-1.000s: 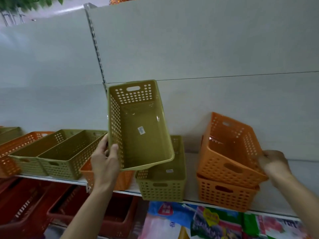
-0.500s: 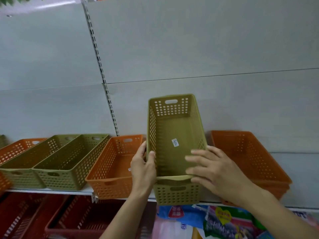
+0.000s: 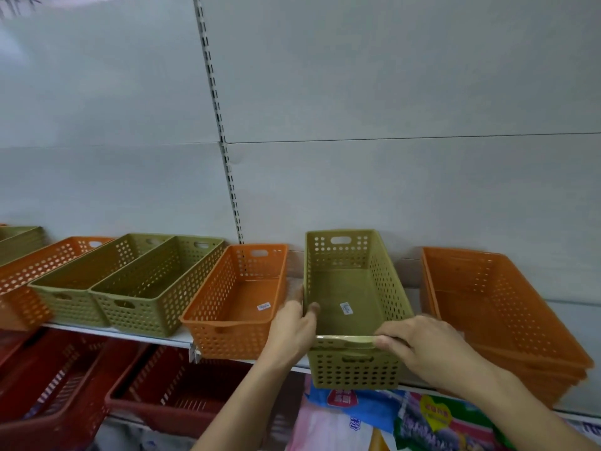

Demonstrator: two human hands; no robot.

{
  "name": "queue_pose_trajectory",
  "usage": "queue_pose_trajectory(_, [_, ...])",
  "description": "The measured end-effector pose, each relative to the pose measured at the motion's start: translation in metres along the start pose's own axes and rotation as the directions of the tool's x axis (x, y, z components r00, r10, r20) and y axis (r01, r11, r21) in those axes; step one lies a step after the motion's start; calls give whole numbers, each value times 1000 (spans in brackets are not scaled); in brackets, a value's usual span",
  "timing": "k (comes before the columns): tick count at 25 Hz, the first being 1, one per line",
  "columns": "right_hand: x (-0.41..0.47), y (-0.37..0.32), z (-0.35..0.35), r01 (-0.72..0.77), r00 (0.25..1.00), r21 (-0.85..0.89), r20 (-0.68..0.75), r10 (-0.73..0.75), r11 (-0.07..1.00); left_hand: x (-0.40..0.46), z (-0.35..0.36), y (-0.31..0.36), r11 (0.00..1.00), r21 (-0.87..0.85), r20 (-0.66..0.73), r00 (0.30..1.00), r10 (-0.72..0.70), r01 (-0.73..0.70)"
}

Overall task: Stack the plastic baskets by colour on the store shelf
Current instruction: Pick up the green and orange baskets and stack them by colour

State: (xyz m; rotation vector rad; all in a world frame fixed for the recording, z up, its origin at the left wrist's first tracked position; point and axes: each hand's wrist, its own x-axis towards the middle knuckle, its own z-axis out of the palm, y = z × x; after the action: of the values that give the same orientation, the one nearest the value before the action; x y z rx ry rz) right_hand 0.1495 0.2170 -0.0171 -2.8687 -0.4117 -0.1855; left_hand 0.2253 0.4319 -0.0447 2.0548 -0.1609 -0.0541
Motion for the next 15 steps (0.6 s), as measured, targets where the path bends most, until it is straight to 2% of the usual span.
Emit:
queue_pose_trajectory(5, [9, -8, -4, -7, 999, 7, 35, 6, 1000, -16, -12, -6, 992, 60, -18, 994, 109, -108])
queue_pose_trajectory(9, [13, -17, -1, -76, 982, -9, 171, 77, 997, -25, -30, -18, 982, 120, -46, 987, 151, -145])
queue_pose_trajectory(12, [24, -46, 5, -13, 999, 88, -46, 17, 996, -31, -56, -42, 965, 159, -137, 963, 231, -208])
queue_pose_trajectory(15, [50, -102, 20, 104, 973, 269, -225, -42, 957, -29, -106, -70, 961, 192, -260, 934, 247, -201])
